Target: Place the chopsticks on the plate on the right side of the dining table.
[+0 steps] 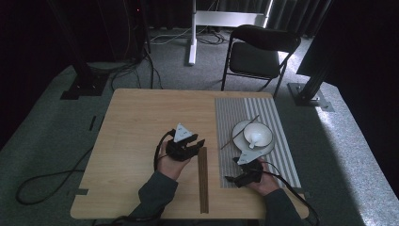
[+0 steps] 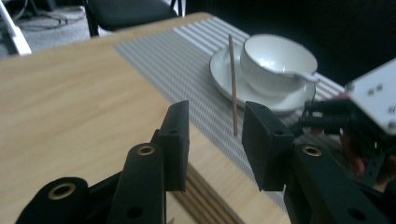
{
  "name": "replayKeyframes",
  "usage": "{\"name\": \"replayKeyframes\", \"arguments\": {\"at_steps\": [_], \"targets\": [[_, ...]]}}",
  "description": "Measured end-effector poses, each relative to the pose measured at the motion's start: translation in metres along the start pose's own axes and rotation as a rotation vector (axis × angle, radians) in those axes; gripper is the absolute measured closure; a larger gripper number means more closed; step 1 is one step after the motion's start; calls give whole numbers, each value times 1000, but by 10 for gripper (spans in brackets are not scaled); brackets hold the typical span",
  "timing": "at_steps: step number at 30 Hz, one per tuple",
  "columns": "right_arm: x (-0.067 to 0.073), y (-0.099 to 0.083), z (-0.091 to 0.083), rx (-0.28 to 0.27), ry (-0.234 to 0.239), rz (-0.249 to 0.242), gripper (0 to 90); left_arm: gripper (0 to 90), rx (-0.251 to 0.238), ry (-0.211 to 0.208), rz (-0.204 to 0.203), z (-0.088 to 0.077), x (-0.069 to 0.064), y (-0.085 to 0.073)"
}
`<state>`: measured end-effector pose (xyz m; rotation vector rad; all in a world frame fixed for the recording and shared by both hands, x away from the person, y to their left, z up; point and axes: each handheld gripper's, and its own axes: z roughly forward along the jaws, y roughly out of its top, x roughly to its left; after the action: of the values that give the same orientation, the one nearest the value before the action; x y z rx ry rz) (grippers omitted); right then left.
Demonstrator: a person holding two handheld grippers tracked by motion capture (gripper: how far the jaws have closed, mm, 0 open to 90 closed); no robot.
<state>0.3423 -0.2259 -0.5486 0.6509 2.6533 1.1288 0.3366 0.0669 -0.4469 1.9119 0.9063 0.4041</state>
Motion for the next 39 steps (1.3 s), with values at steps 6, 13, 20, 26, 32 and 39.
{"name": "replayKeyframes", "arguments": {"at_steps": [6,13,20,26,32,39], "targets": [[0,0,0,-1,0,0,121,622,55,1,-3,7,-8,-28],[0,0,0,0,0,0,122,610,85,-13,0,8,-16,-50],[0,0,0,0,0,0,121,589,113,-29,16,8,-26,-65],[0,0,0,0,0,0,122,581,147,-37,23,9,-34,-81],[0,0,0,0,1,0,121,580,178,-44,24,13,-39,-94],[0,0,0,0,0,0,121,582,207,-45,26,16,-41,-101]]}}
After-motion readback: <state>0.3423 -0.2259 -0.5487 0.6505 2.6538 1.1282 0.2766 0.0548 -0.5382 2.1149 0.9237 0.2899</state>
